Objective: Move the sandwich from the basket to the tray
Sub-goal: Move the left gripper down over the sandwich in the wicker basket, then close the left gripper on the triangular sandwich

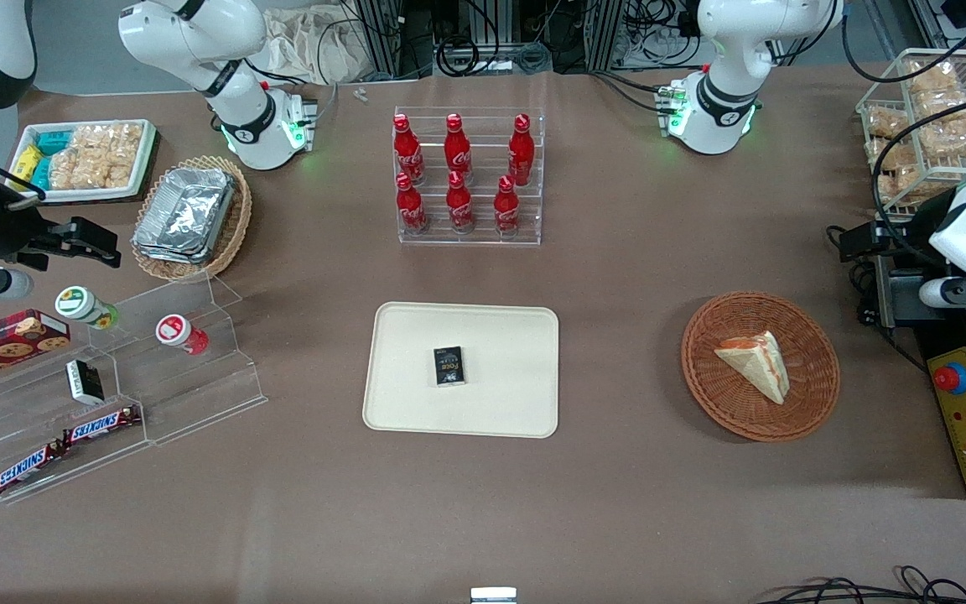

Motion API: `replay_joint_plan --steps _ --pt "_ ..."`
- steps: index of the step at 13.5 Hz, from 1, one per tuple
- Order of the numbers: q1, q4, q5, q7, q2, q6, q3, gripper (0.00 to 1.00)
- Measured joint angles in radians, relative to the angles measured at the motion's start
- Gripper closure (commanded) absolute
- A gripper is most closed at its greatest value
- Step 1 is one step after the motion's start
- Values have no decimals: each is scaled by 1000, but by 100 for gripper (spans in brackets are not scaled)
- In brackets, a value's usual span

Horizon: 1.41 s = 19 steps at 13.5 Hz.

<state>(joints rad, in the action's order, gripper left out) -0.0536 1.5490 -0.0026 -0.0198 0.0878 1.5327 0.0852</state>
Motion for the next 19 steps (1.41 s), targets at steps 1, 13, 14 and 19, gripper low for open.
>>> replay_joint_plan --steps 1,13,14,19 --pt "0 0 0 -1 2 0 0 0" --pt "-2 305 7 -520 68 399 -3 0" --pt "-2 354 7 -572 70 460 -3 0" --pt "-2 447 7 -771 128 633 -3 0"
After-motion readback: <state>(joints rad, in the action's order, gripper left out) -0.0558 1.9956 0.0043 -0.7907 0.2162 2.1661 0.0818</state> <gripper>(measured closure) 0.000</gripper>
